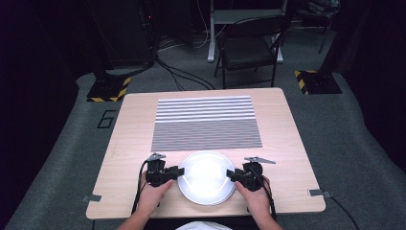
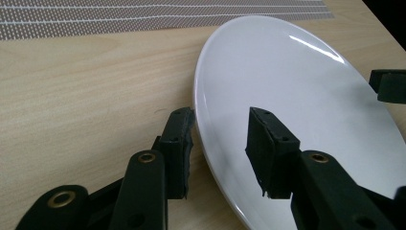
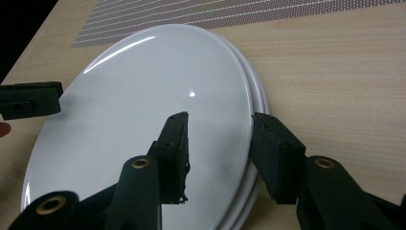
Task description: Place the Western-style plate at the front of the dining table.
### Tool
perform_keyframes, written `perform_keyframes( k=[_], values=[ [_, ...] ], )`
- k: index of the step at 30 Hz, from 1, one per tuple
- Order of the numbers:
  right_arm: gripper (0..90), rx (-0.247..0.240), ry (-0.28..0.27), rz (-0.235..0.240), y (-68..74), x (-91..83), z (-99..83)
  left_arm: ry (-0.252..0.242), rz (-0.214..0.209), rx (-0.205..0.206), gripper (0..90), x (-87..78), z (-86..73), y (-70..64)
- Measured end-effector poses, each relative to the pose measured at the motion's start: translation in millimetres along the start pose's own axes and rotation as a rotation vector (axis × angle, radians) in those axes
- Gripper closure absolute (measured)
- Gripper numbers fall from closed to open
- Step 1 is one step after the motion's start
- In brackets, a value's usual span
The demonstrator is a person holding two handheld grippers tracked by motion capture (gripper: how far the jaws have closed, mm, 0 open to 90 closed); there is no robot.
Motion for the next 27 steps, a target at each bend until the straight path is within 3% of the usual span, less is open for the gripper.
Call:
perform_keyframes(
  k=[2, 6, 27],
  values=[
    [56.0, -0.032, -0.001, -0.009, 1.8, 1.4, 0.0, 0.01, -0.017, -0.021, 60.9, 1.3, -2.0, -0.2],
    [55.6, -0.05, -0.003, -0.016, 4.1, 2.8, -1.0, 0.01, -0.011, -0.009, 60.4, 0.4, -2.1, -0.3],
    [49.8, -0.078, 0.04, 0.021, 19.8, 21.2, -8.2, 0.0, 0.025, -0.019, 58.7, -5.4, -9.6, 6.9]
  ],
)
Point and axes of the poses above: each handheld gripper's, and its own axes: x roughly forward along the jaws, z roughly out of its top, y roughly to its left, the point moved 8 cm from there along x, roughly forward along the jaws, and after that the axes turned 1 degree about z, right-handed, at the moved point
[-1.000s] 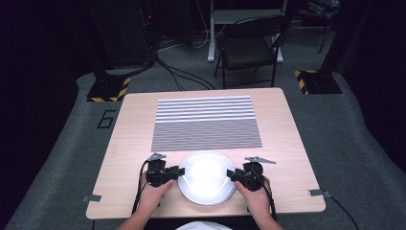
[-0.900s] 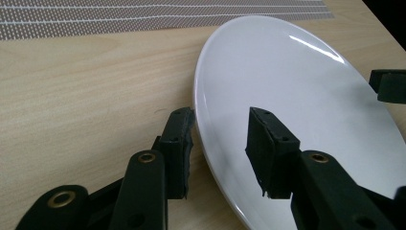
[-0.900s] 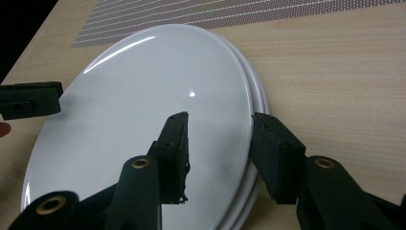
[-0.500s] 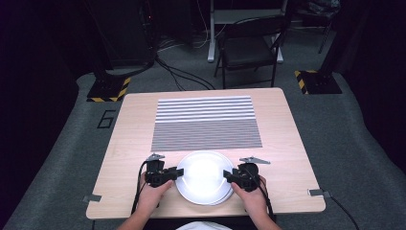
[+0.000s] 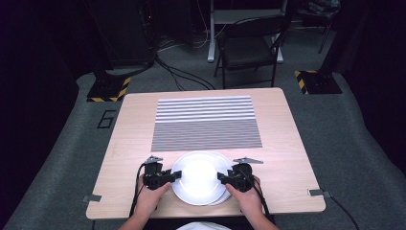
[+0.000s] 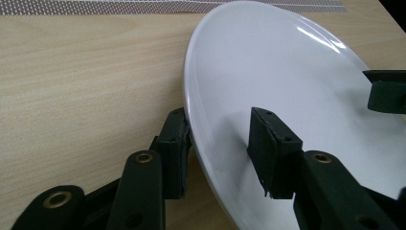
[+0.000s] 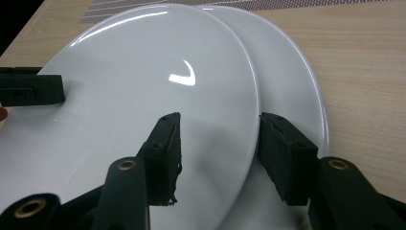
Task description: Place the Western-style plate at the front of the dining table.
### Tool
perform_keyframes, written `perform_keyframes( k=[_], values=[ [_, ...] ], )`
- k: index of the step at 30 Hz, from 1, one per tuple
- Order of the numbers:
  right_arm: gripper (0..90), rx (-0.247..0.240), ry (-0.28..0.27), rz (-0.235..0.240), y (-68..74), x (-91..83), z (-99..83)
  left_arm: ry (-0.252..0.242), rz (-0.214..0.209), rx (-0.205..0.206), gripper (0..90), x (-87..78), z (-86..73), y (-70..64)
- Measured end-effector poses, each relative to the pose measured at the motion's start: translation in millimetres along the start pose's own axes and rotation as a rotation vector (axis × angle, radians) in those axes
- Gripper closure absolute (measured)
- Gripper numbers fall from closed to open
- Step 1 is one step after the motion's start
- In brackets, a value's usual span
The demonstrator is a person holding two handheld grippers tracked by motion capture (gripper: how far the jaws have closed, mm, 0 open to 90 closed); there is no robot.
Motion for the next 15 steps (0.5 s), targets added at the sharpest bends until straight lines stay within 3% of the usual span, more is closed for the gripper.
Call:
perform_keyframes(
  k=[5, 8, 13, 15],
  values=[
    [49.5, -0.006, 0.005, 0.003, 0.2, 0.9, 0.7, -0.004, -0.002, -0.015, 57.0, -3.6, -2.8, -0.5],
    [49.6, -0.002, 0.007, 0.003, 0.6, 1.2, 1.0, 0.016, -0.009, -0.048, 55.4, -6.6, -10.1, -1.2],
    [49.6, -0.002, 0.016, 0.007, 1.9, 0.4, -0.1, 0.004, -0.008, -0.089, 54.9, -16.0, -11.8, 0.8],
    [49.6, -0.009, 0.019, 0.008, 2.1, 0.2, -0.6, 0.002, -0.002, -0.086, 54.8, -19.8, -13.4, 1.6]
  ],
)
Point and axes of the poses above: each handheld gripper's, and its own axes: x roughly forward along the jaws, z roughly out of its top, y roughly to its left, the point moved 8 cm from there along x, roughly forward along the jaws, and after that the axes turned 1 degree about z, right-handed, at the moved point
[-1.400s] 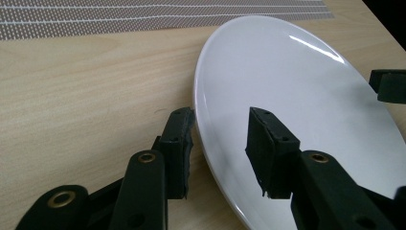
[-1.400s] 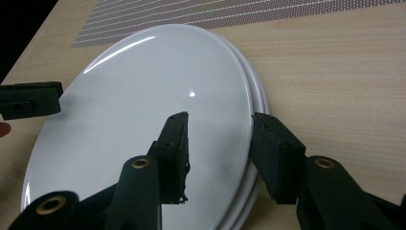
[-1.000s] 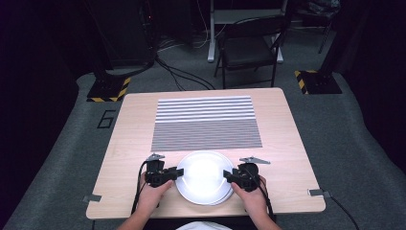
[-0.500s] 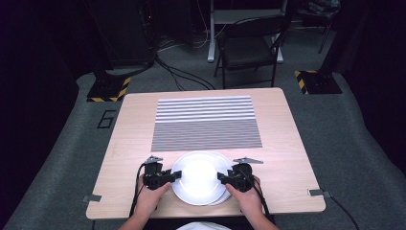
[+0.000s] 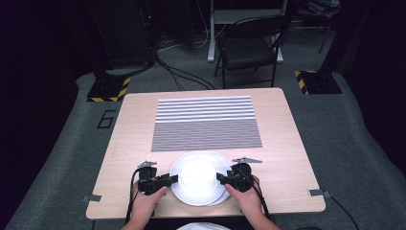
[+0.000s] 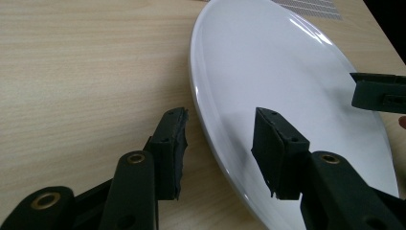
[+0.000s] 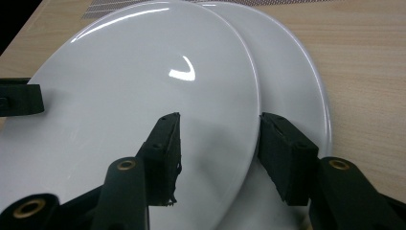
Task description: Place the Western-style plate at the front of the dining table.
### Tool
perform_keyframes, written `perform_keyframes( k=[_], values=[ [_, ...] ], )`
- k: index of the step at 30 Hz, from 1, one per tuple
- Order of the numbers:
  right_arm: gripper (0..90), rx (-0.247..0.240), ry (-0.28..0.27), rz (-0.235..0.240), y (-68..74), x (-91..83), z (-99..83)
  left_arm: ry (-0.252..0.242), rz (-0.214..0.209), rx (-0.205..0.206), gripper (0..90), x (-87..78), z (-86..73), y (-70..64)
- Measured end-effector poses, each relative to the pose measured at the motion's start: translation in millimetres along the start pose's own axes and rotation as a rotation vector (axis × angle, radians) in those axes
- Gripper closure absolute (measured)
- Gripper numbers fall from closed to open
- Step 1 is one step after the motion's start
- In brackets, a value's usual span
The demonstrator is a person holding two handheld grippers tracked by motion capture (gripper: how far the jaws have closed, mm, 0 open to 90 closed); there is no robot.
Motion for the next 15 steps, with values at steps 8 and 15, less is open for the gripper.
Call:
perform_keyframes(
  k=[8, 15],
  values=[
    [49.2, 0.008, -0.001, -0.01, 4.0, -2.1, -4.3, -0.046, 0.036, 0.017, 55.3, -8.5, -4.6, -6.1],
    [50.9, 0.052, -0.031, -0.026, 8.9, -9.0, -14.3, -0.034, 0.023, -0.009, 55.5, -8.3, -16.4, -9.5]
  ],
)
Point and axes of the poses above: each handheld gripper's, and its own axes: x roughly forward along the jaws, z roughly out of its top, y roughly to its left, the point moved 8 cm from there along x, roughly forward along the jaws, and after that the axes turned 1 degree about z, right-handed, at the moved point
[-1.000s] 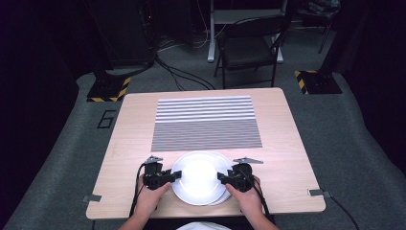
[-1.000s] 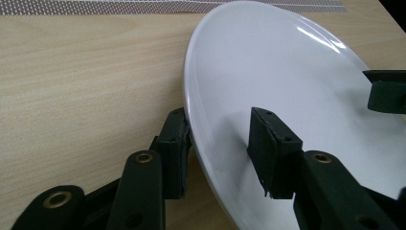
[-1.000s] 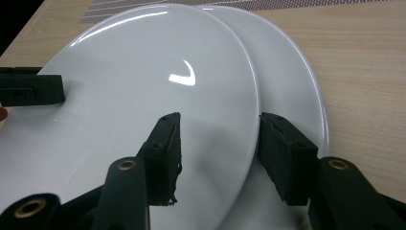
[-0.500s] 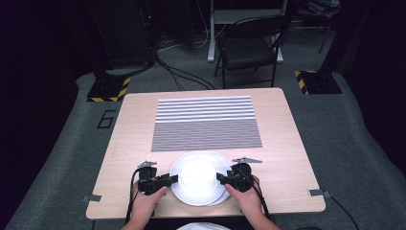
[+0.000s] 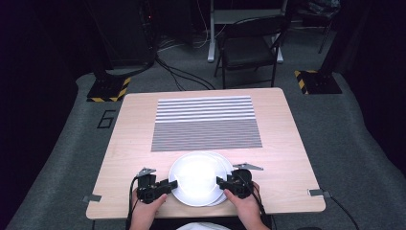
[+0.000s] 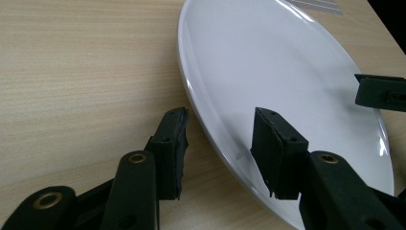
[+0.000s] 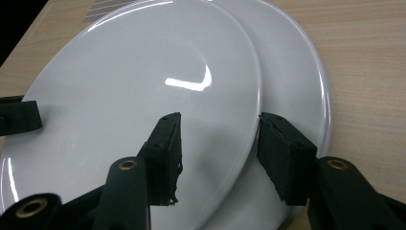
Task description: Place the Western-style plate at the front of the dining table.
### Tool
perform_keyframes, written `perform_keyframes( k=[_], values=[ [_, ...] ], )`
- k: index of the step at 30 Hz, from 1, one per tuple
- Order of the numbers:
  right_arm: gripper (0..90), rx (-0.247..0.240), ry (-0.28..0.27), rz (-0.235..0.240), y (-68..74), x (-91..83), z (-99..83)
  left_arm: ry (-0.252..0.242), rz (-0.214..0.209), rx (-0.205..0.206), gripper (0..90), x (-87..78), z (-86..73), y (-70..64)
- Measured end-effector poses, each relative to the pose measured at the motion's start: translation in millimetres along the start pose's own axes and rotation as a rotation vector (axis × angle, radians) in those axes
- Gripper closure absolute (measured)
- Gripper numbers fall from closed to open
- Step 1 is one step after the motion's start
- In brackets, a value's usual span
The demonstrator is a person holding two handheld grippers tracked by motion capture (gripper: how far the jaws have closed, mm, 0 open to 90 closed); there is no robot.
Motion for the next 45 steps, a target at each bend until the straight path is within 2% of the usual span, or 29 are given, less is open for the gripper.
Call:
perform_keyframes(
  k=[2, 4, 6, 10, 14, 17, 21, 24, 30, 41, 45],
  values=[
    [52.1, -0.002, -0.01, 0.0, 1.0, -0.6, -2.2, -0.005, -0.01, -0.008, 55.5, 1.2, -0.2, -1.9],
    [52.7, 0.02, -0.008, 0.018, 2.6, -1.0, -4.2, -0.012, -0.013, -0.009, 54.6, 1.6, -1.1, -3.9],
    [52.7, 0.052, 0.002, 0.04, 4.8, -1.0, -5.8, -0.014, 0.001, 0.013, 54.6, 0.6, -1.9, -2.9],
    [52.7, 0.054, 0.008, 0.065, 7.4, 1.8, -6.0, -0.023, 0.004, 0.009, 57.6, -0.8, -0.3, 1.9],
    [52.7, 0.052, 0.011, 0.068, 8.8, 4.7, -4.5, -0.029, 0.007, 0.003, 58.5, -0.3, 2.9, 5.5],
    [53.7, 0.076, 0.017, 0.075, 9.5, 6.4, -2.9, -0.034, 0.01, 0.004, 59.0, 0.3, 4.6, 6.5],
    [57.8, 0.075, 0.011, 0.067, 8.0, 8.0, -1.4, -0.036, 0.009, 0.001, 59.3, 1.7, 7.1, 8.1],
    [62.7, 0.095, 0.017, 0.066, 5.9, 8.0, -0.8, -0.035, 0.002, 0.006, 59.7, 2.1, 9.4, 8.5],
    [65.4, 0.114, 0.012, 0.08, 3.0, 8.0, 1.6, -0.04, 0.003, 0.019, 59.9, 3.1, 13.9, 7.5],
    [64.5, 0.094, -0.006, 0.091, 3.3, 9.6, 9.0, -0.033, 0.017, 0.024, 60.1, 11.9, 24.6, 15.7],
    [63.9, 0.106, 0.0, 0.098, 3.2, 11.8, 12.1, -0.03, 0.018, 0.037, 60.2, 14.7, 31.4, 18.3]
  ],
)
Point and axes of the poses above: each handheld gripper's, and its own axes: x roughly forward along the jaws, z roughly out of its top, y roughly to its left, the point moved 8 cm from there along x, roughly forward along the jaws, and after that the axes turned 1 degree about z, right-handed, at the moved point
